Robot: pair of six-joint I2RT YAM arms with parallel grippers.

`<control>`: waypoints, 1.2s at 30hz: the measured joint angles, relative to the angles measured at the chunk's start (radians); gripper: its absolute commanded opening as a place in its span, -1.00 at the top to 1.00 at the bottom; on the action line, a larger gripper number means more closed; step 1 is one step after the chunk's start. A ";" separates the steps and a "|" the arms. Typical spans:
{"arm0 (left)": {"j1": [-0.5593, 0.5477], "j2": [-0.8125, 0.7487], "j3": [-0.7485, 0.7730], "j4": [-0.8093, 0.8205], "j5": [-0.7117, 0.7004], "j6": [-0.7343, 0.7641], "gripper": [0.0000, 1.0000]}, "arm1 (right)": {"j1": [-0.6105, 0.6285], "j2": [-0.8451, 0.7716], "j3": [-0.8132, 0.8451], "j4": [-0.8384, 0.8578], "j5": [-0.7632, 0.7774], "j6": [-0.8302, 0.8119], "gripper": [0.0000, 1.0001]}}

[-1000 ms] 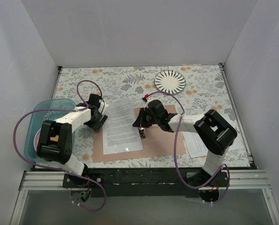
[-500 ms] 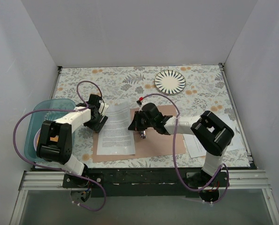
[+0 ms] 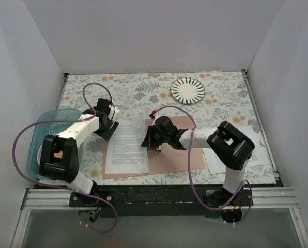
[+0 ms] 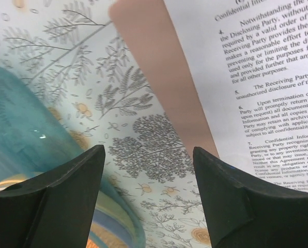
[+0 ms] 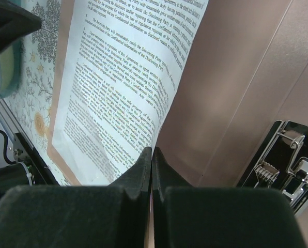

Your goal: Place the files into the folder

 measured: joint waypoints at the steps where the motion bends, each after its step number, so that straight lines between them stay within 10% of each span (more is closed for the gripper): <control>1: 0.001 -0.006 0.004 0.002 -0.010 0.001 -0.38 | 0.000 0.000 0.000 0.000 0.000 0.000 0.97; 36: 0.042 0.090 -0.023 0.097 -0.081 -0.024 -0.34 | 0.000 0.094 0.104 -0.008 -0.035 -0.010 0.97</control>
